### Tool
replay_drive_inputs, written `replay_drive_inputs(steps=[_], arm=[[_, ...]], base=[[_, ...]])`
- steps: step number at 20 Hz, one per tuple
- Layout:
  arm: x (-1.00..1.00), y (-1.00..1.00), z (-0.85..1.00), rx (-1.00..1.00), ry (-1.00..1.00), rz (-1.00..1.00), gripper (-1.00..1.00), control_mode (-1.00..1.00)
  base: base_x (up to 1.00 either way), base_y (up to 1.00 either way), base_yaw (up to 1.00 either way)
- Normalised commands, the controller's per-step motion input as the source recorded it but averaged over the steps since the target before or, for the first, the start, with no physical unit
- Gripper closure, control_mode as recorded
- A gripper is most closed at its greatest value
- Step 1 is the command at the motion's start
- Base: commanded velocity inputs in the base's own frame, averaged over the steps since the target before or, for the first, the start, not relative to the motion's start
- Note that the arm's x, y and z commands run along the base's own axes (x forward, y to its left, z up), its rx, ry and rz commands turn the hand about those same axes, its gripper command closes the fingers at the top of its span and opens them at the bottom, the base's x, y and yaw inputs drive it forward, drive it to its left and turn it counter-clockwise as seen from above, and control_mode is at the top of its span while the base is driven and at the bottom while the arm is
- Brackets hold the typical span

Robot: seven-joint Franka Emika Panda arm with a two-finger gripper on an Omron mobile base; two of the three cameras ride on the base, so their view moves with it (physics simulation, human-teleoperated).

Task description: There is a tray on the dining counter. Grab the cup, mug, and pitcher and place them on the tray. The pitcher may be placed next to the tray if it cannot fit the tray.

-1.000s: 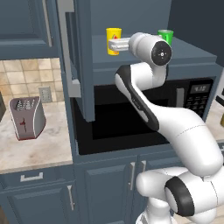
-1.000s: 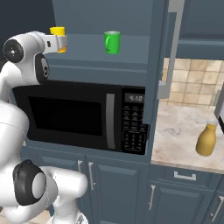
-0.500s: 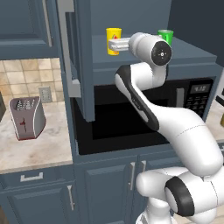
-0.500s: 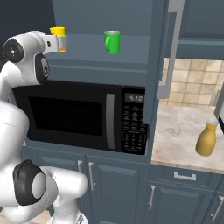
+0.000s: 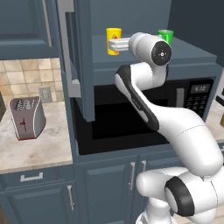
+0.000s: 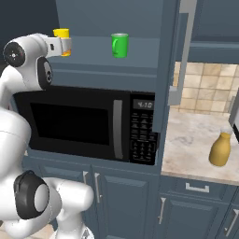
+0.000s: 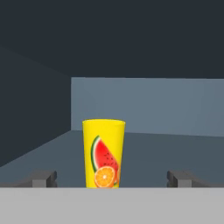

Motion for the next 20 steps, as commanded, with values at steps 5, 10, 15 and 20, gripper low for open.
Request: replay_drive_inputs(steps=[5, 10, 15, 20], arm=[[0.0, 0.0, 0.0, 0.0, 0.0, 0.0, -1.0, -1.0], [0.02, 0.0, 0.0, 0.0, 0.0, 0.0, -1.0, -1.0], [0.06, 0.0, 0.0, 0.0, 0.0, 0.0, -1.0, -1.0], [0.11, 0.0, 0.0, 0.0, 0.0, 0.0, -1.0, -1.0]], base=[[0.0, 0.0, 0.0], [0.0, 0.0, 0.0], [0.0, 0.0, 0.0], [0.0, 0.0, 0.0]])
